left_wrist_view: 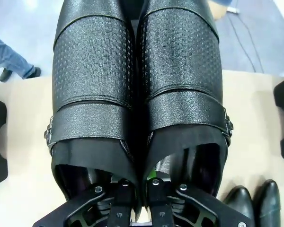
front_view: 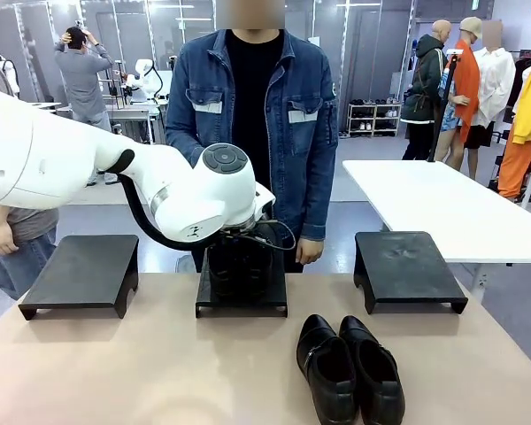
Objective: Place the shoes on the stand as instructed by the person.
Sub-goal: Pick up one pair of Shoes and place it on the Shoes Stand indicated by the person, then pick up another pair of Shoes and place it on the Shoes Stand indicated by the person.
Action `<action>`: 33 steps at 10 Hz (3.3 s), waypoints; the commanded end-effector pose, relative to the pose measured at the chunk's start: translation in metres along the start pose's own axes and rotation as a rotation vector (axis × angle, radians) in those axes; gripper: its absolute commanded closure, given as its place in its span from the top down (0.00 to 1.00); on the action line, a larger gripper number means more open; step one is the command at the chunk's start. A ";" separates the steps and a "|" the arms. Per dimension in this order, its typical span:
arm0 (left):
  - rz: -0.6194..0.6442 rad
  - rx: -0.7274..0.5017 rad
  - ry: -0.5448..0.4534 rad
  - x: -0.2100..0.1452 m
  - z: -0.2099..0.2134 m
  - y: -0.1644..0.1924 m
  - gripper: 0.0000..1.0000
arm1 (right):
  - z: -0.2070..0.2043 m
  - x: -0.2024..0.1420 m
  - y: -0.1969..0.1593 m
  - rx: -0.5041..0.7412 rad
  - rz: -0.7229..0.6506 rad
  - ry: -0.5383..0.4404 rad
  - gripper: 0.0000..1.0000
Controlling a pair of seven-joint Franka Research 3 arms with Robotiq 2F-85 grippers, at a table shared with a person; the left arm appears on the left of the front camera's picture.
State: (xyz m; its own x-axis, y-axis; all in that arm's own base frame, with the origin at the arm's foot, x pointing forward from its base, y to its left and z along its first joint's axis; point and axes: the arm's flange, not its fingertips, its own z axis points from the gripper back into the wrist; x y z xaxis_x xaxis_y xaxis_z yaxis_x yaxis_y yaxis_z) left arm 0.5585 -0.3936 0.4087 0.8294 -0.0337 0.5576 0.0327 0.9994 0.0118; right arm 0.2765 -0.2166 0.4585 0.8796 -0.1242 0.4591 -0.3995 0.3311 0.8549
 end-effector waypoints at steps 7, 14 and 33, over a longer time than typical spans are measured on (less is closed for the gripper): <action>-0.013 -0.029 0.042 0.014 0.016 0.005 1.00 | 0.002 0.000 0.001 0.006 0.015 -0.002 1.00; -0.030 -0.013 0.059 0.014 0.033 0.002 1.00 | 0.002 0.000 0.001 0.006 0.015 -0.002 1.00; -0.202 -0.702 0.308 -0.019 0.194 0.315 1.00 | 0.002 0.000 0.001 0.006 0.015 -0.002 1.00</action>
State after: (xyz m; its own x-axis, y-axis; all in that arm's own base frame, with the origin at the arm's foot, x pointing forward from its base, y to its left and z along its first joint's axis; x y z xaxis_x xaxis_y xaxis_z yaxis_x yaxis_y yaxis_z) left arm 0.4566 -0.1044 0.5759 0.8829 -0.3034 0.3583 0.4476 0.7742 -0.4474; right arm 0.2767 -0.2163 0.4584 0.8803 -0.1231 0.4582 -0.3989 0.3309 0.8552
